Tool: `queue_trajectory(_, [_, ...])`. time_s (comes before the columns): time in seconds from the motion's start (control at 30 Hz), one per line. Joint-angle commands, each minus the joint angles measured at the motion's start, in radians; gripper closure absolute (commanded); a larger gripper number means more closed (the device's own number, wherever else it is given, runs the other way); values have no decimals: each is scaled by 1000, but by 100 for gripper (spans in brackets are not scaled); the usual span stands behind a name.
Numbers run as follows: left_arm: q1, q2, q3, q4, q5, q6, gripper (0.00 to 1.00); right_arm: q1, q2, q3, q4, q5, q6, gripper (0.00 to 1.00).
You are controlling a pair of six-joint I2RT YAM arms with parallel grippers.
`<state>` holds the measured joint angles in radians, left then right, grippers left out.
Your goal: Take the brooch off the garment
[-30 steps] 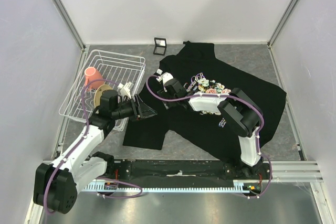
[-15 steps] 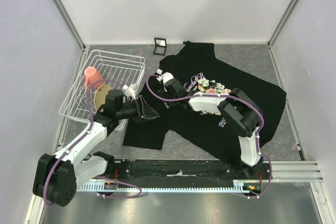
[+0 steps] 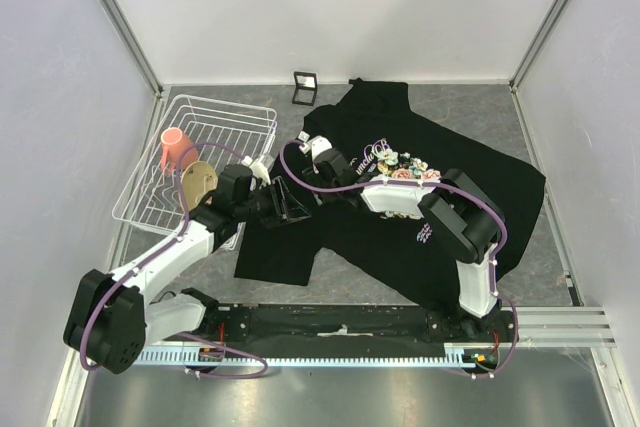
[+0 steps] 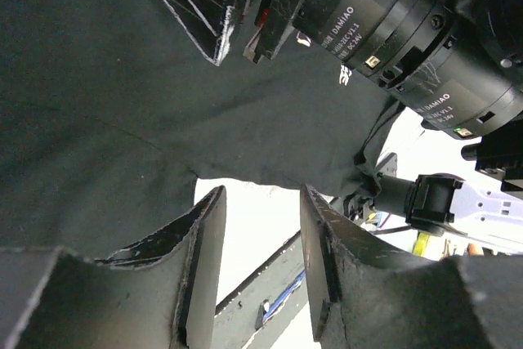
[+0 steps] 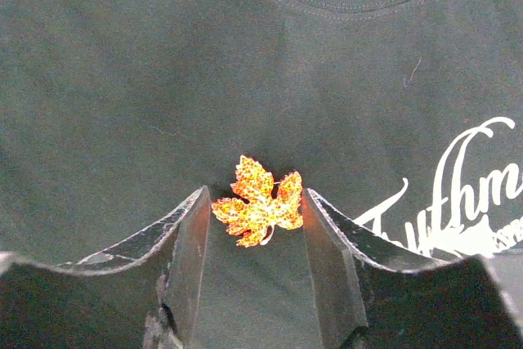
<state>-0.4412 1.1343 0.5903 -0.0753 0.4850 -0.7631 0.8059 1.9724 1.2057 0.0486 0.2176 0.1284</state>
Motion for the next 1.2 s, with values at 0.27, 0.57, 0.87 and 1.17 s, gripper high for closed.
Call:
queue_trajectory(0.27, [-7,12,51,-20,-91,31,53,1,-14,-2,23,-75,2,39])
queue_trajectory(0.57, [-7,-8,40,-23,-82,33,52,1,39,22,11,-50,11,50])
queue_trajectory(0.87, [-7,25,59,-24,-95,44,51,-8,19,8,31,-104,28,72])
queue_trajectory(1.17, [-7,57,54,-3,-103,42,51,-69,-35,-43,80,-215,102,88])
